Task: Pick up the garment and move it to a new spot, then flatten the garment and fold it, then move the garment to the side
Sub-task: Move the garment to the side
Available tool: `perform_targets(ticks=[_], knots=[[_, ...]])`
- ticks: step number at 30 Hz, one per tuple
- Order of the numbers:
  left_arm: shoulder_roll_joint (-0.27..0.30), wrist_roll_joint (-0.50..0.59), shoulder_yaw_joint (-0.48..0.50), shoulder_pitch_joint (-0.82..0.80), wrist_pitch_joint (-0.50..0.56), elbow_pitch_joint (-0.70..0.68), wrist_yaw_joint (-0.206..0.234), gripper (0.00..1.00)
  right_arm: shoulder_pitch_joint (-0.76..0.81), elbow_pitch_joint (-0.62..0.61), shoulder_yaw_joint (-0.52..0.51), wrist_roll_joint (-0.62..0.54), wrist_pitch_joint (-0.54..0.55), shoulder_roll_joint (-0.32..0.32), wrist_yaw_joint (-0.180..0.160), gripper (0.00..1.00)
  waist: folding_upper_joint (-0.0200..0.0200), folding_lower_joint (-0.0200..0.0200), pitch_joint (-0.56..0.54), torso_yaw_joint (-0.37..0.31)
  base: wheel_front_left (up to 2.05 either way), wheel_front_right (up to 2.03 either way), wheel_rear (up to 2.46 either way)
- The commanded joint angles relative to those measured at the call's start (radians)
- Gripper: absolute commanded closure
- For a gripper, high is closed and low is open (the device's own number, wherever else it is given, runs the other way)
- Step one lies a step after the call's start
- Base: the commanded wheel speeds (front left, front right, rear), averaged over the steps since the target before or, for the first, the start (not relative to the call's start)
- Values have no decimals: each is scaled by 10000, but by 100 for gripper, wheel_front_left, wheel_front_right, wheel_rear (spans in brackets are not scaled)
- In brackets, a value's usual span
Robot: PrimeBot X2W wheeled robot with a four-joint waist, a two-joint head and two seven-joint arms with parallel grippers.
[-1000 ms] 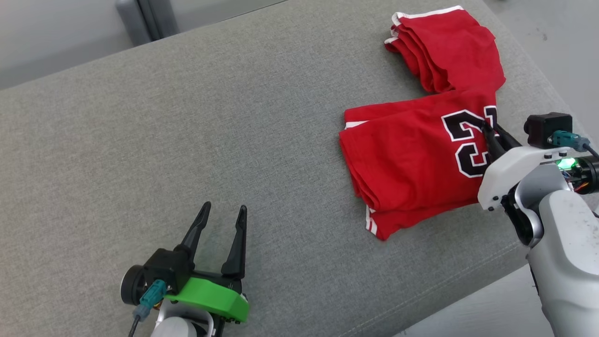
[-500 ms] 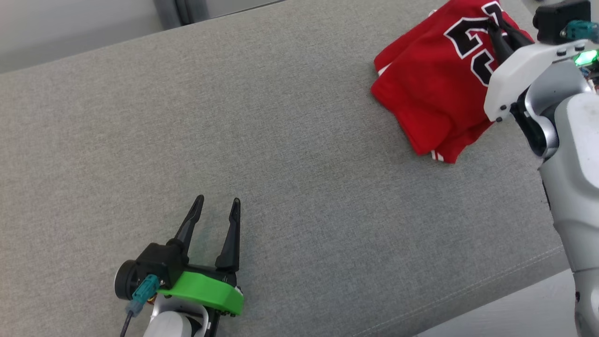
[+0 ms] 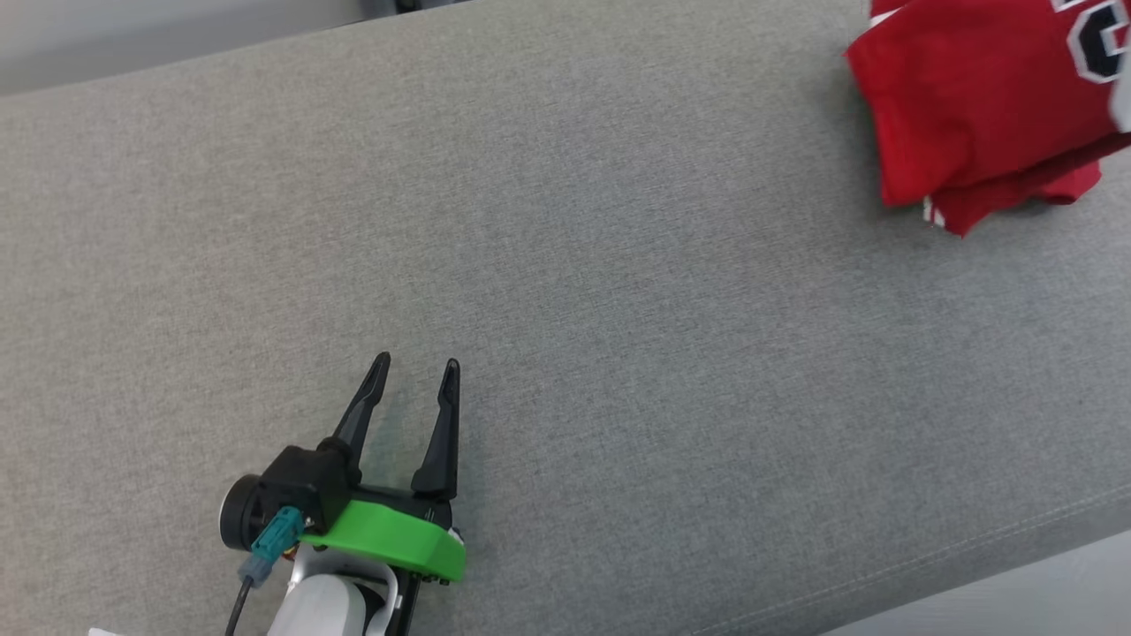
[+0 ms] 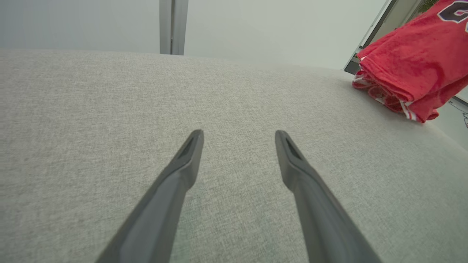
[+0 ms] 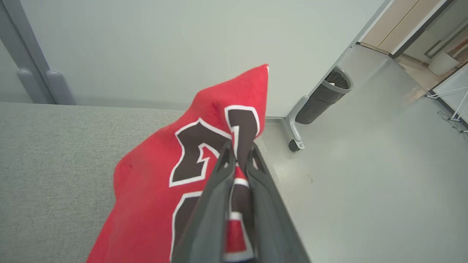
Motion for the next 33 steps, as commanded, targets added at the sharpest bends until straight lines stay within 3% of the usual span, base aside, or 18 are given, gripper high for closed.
perform_targets(ticks=[1,8,10,11,20,33], knots=[[24,31,10,-212,-26,-18,-48,0,-74,113,-83,31,39,-166,-19,100,0,0,171,169,0,0,0],[116,141,-30,-406,-26,-16,-48,0,75,984,-838,-237,-436,-622,-19,100,0,0,666,520,0,0,0],[149,166,-60,-465,-26,1,-49,0,109,1316,-1114,-498,-812,-631,-19,55,0,0,775,626,0,0,0],[159,173,-67,-500,-26,8,-49,0,113,1476,-1306,-631,-1084,-634,-19,0,0,0,824,690,0,0,0],[225,221,75,-442,-26,-58,-49,0,129,2553,-2347,-1789,-2599,-258,-19,0,0,0,896,902,0,0,0],[222,55,826,-330,-26,-311,-48,0,-52,2631,-765,-1631,-4365,848,-19,0,0,0,-204,857,0,0,0]])
